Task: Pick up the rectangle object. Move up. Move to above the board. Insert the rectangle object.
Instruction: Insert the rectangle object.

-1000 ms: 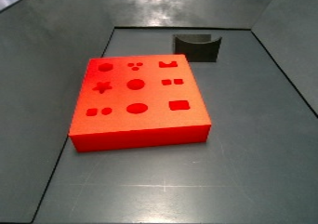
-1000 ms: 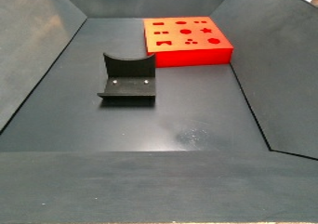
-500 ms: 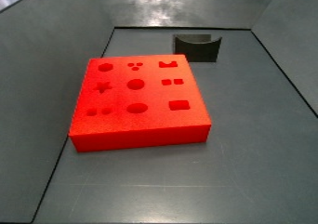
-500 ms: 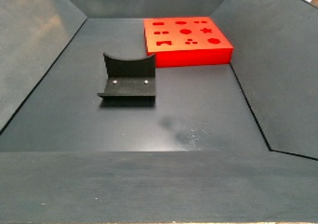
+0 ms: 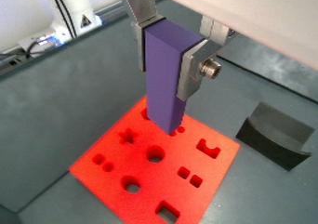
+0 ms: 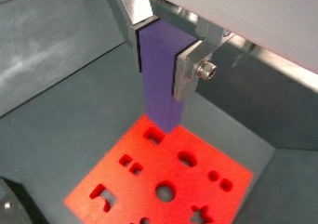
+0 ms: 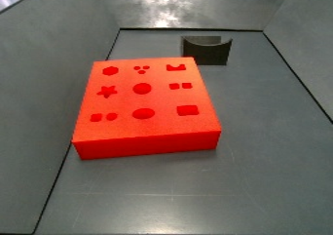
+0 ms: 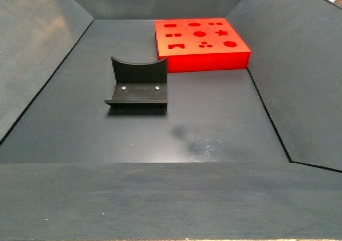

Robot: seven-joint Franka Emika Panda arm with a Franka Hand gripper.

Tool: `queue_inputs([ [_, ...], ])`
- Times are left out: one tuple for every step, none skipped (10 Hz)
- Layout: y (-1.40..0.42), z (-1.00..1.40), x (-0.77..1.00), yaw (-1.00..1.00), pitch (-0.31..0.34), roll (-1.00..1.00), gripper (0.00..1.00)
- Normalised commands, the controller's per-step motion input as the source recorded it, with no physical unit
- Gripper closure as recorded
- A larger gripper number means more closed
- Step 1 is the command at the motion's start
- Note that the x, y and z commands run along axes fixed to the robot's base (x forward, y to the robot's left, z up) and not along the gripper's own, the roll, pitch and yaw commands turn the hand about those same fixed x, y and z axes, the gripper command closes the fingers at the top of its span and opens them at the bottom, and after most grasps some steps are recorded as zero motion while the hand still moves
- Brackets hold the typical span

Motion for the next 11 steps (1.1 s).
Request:
queue_inputs([
  [0.21, -0.99, 0.48, 0.51, -0.011, -0.16, 1.00],
  [0.08, -0.87, 0.55, 0.47, -0.003, -0.24, 1.00],
  [0.00, -0.93, 0.60, 0.41, -0.010, -0.15, 1.00],
  [-0.29, -0.99, 0.56, 0.31, -0.004, 0.00, 1.00],
  [-0.41, -0.97, 0.35, 0.29, -0.014, 0.15, 1.00],
  [-0.46, -0.75, 0.16, 0.27, -0.011, 0.27, 1.00],
  [-0.47, -0.56, 0.06, 0.29, -0.001, 0.37, 1.00],
  [-0.46, -0.54, 0.08, 0.27, 0.000, 0.38, 1.00],
  [-0.23, -0.67, 0.05, 0.15, -0.019, 0.32, 1.00],
  [-0.09, -0.66, 0.00, 0.02, -0.089, 0.27, 1.00],
  [0.00, -0.49, -0.07, 0.02, -0.139, 0.13, 1.00],
])
